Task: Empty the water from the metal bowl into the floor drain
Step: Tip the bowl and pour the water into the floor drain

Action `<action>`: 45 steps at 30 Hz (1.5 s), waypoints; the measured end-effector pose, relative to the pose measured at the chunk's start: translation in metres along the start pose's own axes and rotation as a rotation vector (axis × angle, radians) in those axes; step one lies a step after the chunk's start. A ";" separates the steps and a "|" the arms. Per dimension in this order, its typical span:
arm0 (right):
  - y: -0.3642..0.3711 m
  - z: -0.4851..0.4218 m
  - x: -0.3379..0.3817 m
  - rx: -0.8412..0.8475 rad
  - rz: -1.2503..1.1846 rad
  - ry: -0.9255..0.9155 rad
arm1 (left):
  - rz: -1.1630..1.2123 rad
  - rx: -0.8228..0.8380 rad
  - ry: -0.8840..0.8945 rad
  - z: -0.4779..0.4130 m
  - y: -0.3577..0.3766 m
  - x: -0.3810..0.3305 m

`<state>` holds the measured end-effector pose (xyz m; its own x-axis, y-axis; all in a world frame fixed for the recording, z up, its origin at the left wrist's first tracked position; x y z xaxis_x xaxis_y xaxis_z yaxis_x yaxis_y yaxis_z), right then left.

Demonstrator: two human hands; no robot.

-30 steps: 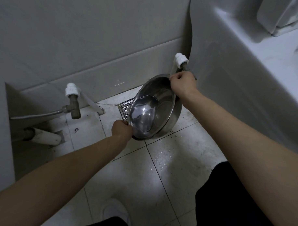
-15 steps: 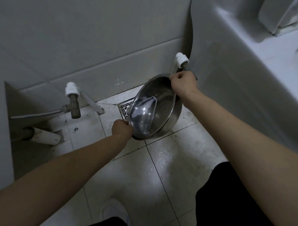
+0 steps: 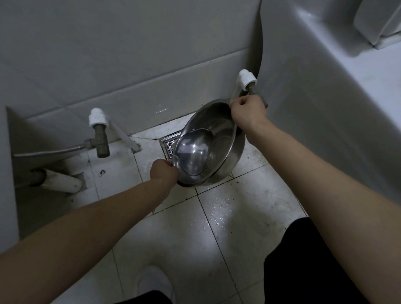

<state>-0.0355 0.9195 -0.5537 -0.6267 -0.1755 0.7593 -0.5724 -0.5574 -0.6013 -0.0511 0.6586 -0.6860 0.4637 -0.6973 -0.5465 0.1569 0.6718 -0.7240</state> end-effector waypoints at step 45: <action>0.003 0.006 0.005 0.008 -0.013 0.024 | 0.007 0.028 -0.010 -0.003 0.003 0.005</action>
<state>-0.0376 0.9117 -0.5500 -0.6316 -0.1492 0.7608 -0.5762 -0.5663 -0.5894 -0.0510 0.6562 -0.6919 0.4736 -0.6903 -0.5470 0.1781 0.6833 -0.7081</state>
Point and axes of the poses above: each hand's wrist, its own z-axis away from the middle knuckle, its own y-axis out of the palm, x = y × z, the point moved 6 cm from there along -z, towards the middle knuckle, and after that the axes turned 14 degrees about -x, right-handed, at the moved point
